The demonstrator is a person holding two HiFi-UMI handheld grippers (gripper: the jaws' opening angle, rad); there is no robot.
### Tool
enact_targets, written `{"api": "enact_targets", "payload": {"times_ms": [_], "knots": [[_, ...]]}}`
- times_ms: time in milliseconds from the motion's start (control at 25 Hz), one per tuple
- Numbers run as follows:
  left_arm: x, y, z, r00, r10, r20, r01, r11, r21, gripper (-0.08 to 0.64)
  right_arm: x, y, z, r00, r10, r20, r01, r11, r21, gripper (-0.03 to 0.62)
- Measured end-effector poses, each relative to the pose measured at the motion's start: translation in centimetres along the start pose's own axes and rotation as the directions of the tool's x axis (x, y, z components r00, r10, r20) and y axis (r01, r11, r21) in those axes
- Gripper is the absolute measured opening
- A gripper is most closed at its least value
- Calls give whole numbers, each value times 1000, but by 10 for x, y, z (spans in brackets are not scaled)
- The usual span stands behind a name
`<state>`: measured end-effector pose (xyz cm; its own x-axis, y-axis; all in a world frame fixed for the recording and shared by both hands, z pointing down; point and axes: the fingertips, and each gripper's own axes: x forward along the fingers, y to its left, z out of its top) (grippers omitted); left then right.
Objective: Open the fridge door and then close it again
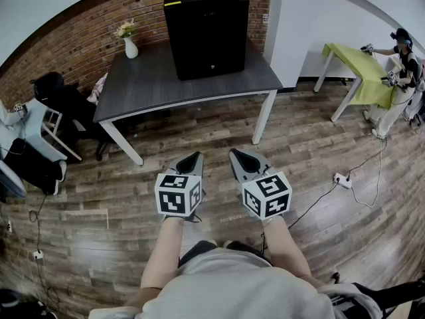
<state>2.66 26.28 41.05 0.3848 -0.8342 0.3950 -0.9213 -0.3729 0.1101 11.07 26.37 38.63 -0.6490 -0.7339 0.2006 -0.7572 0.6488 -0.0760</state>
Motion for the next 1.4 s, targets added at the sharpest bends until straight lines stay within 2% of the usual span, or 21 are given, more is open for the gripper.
{"api": "enact_targets", "payload": {"times_ms": [200, 680, 840, 1160, 1400], "knots": [[4, 4, -11, 1000, -11, -17, 11, 1000, -10, 6, 7, 3, -9, 999, 11, -30, -12, 999, -31, -2], [7, 8, -15, 1000, 1, -31, -1, 1000, -4, 6, 9, 0, -12, 999, 17, -41, -17, 1000, -1, -2], [8, 2, -18, 999, -6, -35, 5, 1000, -8, 6, 4, -4, -13, 1000, 13, -27, -13, 1000, 28, -2], [14, -28, -16, 1000, -22, 12, 22, 999, -33, 6, -9, -17, -21, 999, 32, -33, -32, 999, -20, -2], [18, -29, -22, 1000, -11, -7, 11, 999, -30, 6, -2, -18, -36, 997, 51, -52, -51, 999, 7, -2]]}}
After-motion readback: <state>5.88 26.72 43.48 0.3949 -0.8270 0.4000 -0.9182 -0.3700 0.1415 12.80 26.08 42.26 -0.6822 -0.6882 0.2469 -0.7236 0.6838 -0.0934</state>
